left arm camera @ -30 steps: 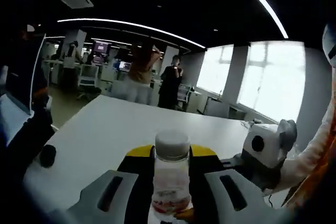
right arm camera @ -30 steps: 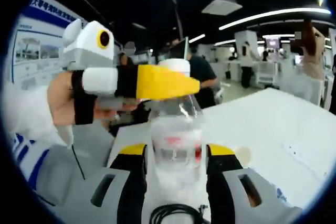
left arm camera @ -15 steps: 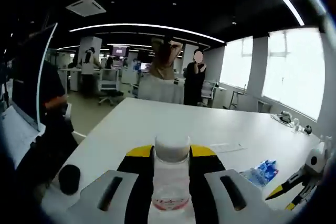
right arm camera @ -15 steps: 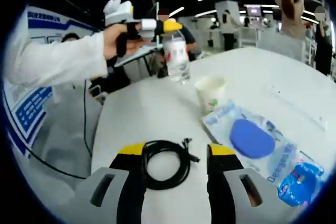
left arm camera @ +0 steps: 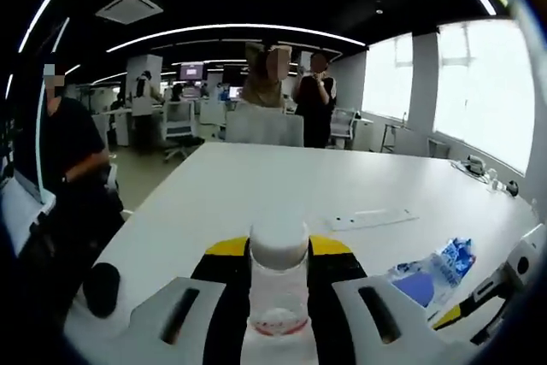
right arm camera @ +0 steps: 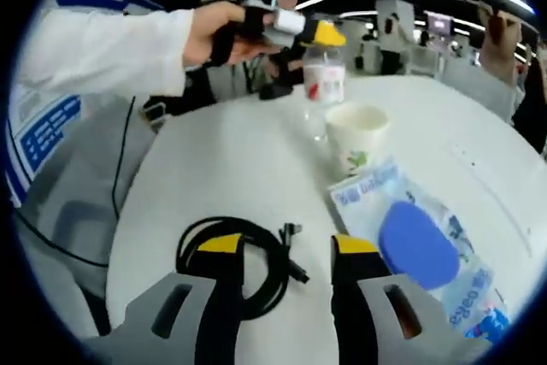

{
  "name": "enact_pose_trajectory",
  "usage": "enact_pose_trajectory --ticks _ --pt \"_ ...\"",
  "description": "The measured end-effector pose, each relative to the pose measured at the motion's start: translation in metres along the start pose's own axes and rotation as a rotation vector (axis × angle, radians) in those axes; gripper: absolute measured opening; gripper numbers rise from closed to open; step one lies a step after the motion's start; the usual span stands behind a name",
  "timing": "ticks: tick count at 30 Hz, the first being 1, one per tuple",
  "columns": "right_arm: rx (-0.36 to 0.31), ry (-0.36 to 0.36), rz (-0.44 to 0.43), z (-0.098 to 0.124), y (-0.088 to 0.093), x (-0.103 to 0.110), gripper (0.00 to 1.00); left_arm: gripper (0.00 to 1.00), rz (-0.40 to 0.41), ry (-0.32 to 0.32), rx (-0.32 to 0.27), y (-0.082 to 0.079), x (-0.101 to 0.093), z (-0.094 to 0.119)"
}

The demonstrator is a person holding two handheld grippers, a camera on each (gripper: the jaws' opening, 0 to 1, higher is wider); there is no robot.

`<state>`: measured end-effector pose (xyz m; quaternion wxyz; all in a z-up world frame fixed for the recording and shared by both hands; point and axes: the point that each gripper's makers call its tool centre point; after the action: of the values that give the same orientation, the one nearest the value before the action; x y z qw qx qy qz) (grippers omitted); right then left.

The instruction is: Arrange the tabletop items into an orderly group along one side of the table until the central work area is clear of visible clutter.

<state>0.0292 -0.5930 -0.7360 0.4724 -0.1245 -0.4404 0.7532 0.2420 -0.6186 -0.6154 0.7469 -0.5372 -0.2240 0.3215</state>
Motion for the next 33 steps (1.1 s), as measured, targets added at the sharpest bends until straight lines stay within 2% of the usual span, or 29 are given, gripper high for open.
enact_pose_trajectory --ticks 3,4,7,8,13,16,22,25,28,31,33 --pt "0.034 -0.027 0.033 -0.010 0.007 0.002 0.33 0.22 -0.024 0.007 -0.002 0.001 -0.005 0.001" --pt "0.063 -0.028 0.057 -0.013 0.012 0.001 0.31 0.22 -0.033 0.007 -0.001 0.002 -0.006 0.001" --pt "0.085 -0.026 0.077 -0.019 0.018 0.000 0.27 0.22 -0.050 0.002 0.000 0.007 -0.007 0.000" --pt "0.102 -0.018 0.079 -0.020 0.021 -0.003 0.26 0.22 -0.044 0.004 -0.027 0.002 -0.007 0.001" --pt "0.124 -0.025 0.093 -0.025 0.029 -0.003 0.21 0.23 -0.052 0.003 -0.017 0.004 -0.006 0.000" --pt "0.116 -0.035 0.089 -0.025 0.027 -0.002 0.18 0.23 -0.070 0.012 -0.028 0.006 -0.008 0.001" --pt "0.134 -0.044 0.109 -0.025 0.028 0.001 0.10 0.24 -0.056 -0.003 -0.042 0.009 -0.006 0.007" --pt "0.113 -0.040 0.070 -0.023 0.027 0.001 0.09 0.24 -0.066 -0.016 -0.040 0.010 -0.004 0.006" --pt "0.061 -0.050 0.002 -0.019 0.021 0.005 0.08 0.25 -0.068 -0.024 -0.040 0.011 -0.005 0.006" --pt "0.039 -0.049 0.004 -0.015 0.016 0.006 0.08 0.25 -0.071 -0.026 -0.038 0.011 -0.005 0.006" --pt "0.000 -0.054 -0.025 -0.011 0.011 0.009 0.08 0.27 -0.071 -0.021 -0.028 0.012 -0.006 0.006"
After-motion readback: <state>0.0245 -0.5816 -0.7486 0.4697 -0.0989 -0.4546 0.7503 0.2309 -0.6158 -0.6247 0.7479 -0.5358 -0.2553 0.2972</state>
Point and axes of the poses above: the point that each gripper's makers call its tool centre point, and the gripper's own axes: z roughly backward along the fingers, x roughly to its left, y roughly out of its underside, and after that the axes turned 15 degrees about -y, right-handed
